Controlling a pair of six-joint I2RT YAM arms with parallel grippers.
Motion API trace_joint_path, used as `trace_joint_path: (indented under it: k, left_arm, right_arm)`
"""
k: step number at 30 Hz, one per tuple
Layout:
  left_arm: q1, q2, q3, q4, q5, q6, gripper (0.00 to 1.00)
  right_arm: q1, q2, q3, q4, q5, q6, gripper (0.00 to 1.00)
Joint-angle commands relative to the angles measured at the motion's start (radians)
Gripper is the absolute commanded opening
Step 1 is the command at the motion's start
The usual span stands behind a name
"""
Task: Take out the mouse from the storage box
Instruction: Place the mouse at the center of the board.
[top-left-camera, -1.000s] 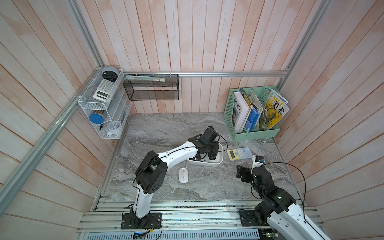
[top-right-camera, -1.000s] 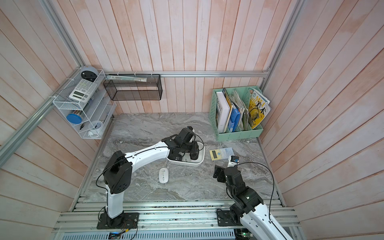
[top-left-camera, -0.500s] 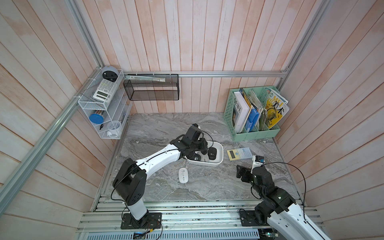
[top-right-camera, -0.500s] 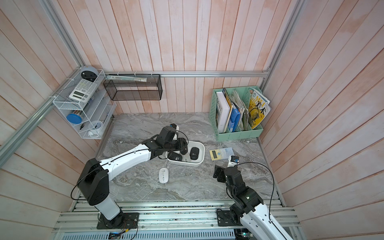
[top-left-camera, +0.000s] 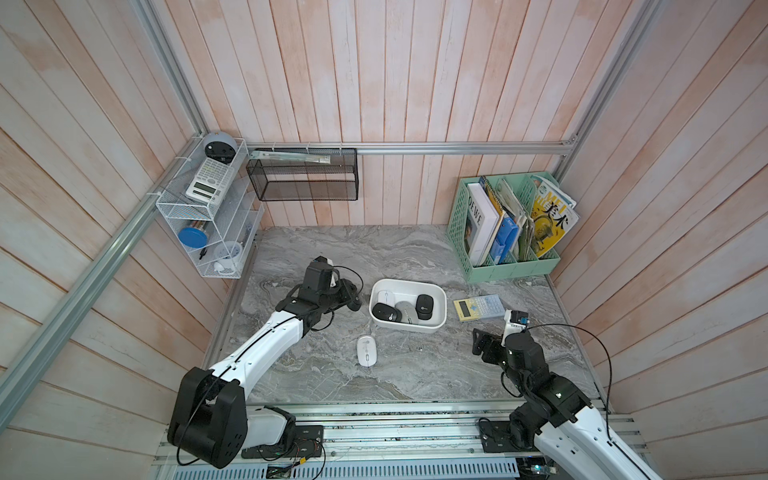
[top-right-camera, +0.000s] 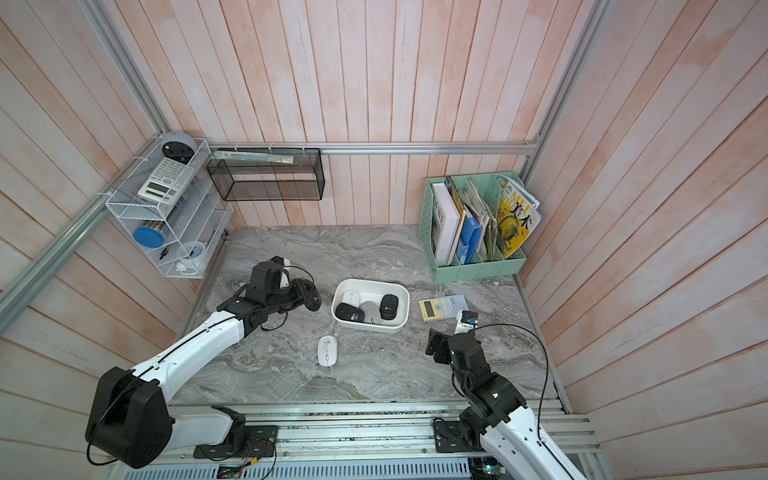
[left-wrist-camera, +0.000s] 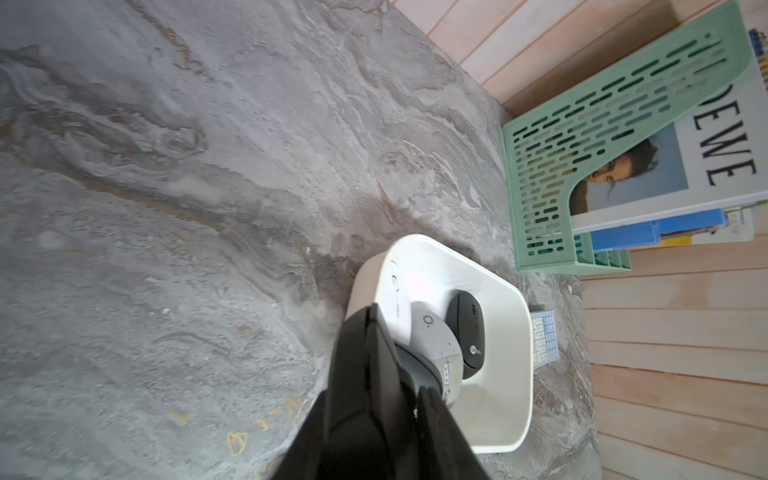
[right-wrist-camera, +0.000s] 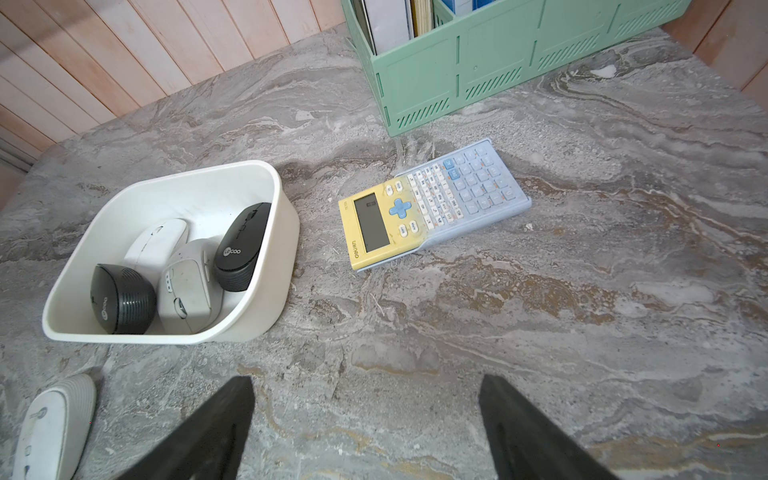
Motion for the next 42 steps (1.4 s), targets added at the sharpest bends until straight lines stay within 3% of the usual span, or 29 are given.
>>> trace_joint_path:
  k: [1,10,26,28,32,37,42]
  left_arm:
    - [0.033,-0.015,-0.060,0.034,0.056,0.002,0.19]
    - [0.098,0.033,-0.203,0.186,0.100,-0.030,0.19]
    - [0.104,0.156,-0.331,0.394,0.158,-0.093,0.21]
    - [0.105,0.158,-0.338,0.393,0.143,-0.095,0.26]
    - [0.104,0.134,-0.354,0.372,0.083,-0.095,0.49]
    - [0.105,0.091,-0.345,0.303,0.023,-0.080,0.59]
    - [0.107,-0.048,-0.343,0.140,-0.137,-0.040,0.72]
  right_arm:
    - [-0.006,0.000,-0.012,0.011,-0.005,-0.010,0.92]
    - [-0.006,-0.002,-0.017,0.021,-0.012,-0.016,0.92]
    - [-0.006,-0.001,-0.022,0.030,-0.020,-0.020,0.92]
    - [-0.006,-0.002,-0.023,0.032,-0.020,-0.021,0.92]
    - [-0.006,-0.002,-0.023,0.034,-0.020,-0.020,0.92]
    - [-0.006,-0.002,-0.023,0.035,-0.019,-0.021,0.92]
    - [-0.006,0.021,-0.010,0.023,0.003,-0.017,0.94]
